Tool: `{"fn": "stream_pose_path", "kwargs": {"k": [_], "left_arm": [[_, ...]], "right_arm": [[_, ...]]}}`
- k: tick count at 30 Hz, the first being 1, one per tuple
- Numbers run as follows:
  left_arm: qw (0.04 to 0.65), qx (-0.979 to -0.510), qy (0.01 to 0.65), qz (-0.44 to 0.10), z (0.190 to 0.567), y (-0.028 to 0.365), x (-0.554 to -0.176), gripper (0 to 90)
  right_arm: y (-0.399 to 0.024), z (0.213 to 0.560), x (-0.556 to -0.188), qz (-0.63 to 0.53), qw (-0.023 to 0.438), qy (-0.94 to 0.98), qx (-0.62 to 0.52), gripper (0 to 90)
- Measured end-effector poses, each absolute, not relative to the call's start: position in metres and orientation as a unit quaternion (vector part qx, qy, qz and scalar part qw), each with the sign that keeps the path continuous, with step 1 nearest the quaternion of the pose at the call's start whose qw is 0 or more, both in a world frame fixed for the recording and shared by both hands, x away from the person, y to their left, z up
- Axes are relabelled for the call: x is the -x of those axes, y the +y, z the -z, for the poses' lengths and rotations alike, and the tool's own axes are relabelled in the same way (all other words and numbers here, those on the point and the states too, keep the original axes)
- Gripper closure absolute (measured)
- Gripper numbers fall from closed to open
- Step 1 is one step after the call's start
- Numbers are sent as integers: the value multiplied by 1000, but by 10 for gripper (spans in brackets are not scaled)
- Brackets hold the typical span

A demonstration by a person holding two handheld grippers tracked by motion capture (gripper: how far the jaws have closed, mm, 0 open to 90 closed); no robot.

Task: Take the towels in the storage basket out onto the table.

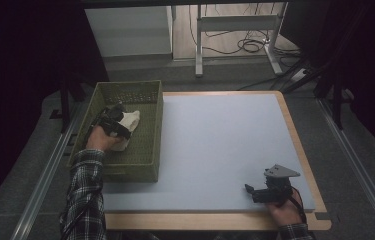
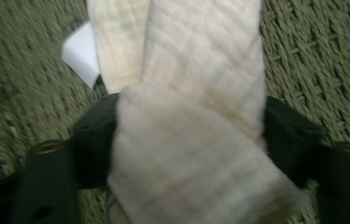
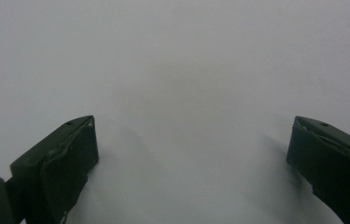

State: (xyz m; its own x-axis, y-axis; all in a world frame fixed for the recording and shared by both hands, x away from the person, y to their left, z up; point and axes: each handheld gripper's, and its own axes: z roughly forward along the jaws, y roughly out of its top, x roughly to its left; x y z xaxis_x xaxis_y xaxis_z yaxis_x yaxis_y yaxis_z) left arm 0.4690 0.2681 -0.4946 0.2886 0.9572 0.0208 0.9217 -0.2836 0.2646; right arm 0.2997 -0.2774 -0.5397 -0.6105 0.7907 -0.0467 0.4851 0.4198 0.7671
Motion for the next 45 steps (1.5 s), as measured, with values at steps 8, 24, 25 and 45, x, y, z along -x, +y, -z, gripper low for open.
{"fn": "stream_pose_path", "kwargs": {"k": [8,24,25,45], "left_arm": [[92,-816,564,-86,491,264,-464,717],[201,-820,526,-102,445,267,-439,721],[207,-820,523,-103,442,266,-437,721],[239,-825,491,-143,381,263,-408,721]], "right_arm": [[-277,540,-300,-371,206,817,-390,21],[-277,540,-300,-371,206,817,-390,21],[-277,540,-300,-371,206,817,-391,21],[-277,540,-299,-371,206,817,-391,21]]}}
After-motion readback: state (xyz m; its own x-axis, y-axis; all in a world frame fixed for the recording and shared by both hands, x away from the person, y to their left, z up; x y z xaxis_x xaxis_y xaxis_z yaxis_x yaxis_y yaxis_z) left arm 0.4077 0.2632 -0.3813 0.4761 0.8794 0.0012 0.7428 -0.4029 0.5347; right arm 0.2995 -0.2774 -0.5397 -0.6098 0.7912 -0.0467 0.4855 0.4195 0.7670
